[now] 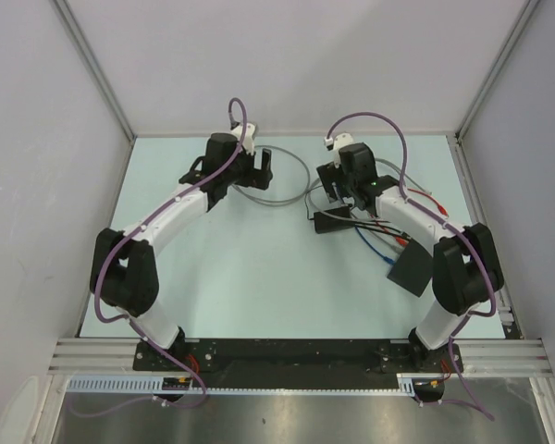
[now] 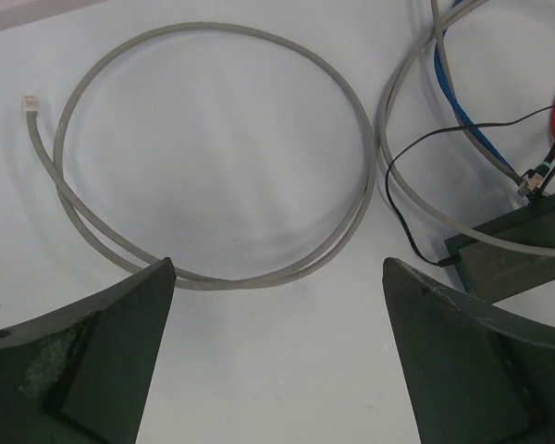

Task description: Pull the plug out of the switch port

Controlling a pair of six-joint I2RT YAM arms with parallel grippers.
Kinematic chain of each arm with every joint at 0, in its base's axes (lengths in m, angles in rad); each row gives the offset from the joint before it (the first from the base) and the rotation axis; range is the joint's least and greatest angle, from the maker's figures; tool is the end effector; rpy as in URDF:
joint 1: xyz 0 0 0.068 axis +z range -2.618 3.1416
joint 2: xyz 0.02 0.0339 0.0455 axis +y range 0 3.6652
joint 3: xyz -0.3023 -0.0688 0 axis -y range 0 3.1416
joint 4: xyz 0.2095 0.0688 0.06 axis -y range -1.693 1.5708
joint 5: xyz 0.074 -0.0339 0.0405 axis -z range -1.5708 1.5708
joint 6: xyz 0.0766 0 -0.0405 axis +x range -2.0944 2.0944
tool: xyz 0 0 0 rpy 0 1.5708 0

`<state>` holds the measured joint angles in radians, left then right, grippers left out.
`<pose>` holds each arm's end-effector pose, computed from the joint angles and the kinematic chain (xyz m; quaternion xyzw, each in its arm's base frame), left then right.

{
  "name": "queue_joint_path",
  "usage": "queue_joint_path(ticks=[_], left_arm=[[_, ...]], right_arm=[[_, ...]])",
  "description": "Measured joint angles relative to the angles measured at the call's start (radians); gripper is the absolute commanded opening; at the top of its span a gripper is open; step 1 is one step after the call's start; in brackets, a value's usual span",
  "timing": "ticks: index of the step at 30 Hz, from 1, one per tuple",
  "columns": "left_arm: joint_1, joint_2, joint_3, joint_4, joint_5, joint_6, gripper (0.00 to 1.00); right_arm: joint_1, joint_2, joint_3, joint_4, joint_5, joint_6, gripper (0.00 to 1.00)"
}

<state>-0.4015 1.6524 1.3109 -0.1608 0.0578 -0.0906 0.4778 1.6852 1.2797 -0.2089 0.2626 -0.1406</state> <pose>0.3610 -0.1581 0.3287 0.1477 0.8476 -0.1481 0.4876 0.3569 0.1624 0.3010 -0.2104 0.8568 -0.0380 0.4693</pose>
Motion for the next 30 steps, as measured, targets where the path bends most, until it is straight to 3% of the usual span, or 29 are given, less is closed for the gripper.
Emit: queue_joint_path(ticks=[3, 7, 12, 15, 20, 24, 30], left_arm=[[0.000, 0.000, -0.013, 0.002, 0.018, -0.006, 0.99], [0.000, 0.002, -0.010, 0.000, 0.074, 0.009, 0.99], [0.000, 0.051, 0.079, -0.035, 0.167, 0.058, 1.00], [0.000, 0.091, 0.160, -0.085, 0.217, 0.074, 0.97], [0.016, 0.123, 0.157, -0.107, 0.313, 0.044, 0.88], [0.027, 0.149, 0.085, -0.116, 0.371, 0.028, 0.86], [0.017, 0.281, 0.114, -0.134, 0.457, 0.051, 0.86]], right_arm=[[-0.049, -0.002, 0.020, -0.061, -0.067, -0.025, 0.92], [-0.224, -0.002, 0.131, -0.187, -0.196, -0.006, 0.89], [-0.487, -0.002, 0.213, -0.275, -0.240, 0.038, 0.89], [-0.584, -0.001, 0.205, -0.347, -0.257, 0.090, 0.87], [-0.642, -0.006, 0.143, -0.430, -0.280, 0.138, 0.86], [-0.641, -0.045, 0.043, -0.497, -0.291, 0.158, 0.86], [-0.695, -0.129, -0.091, -0.565, -0.324, 0.226, 0.83]])
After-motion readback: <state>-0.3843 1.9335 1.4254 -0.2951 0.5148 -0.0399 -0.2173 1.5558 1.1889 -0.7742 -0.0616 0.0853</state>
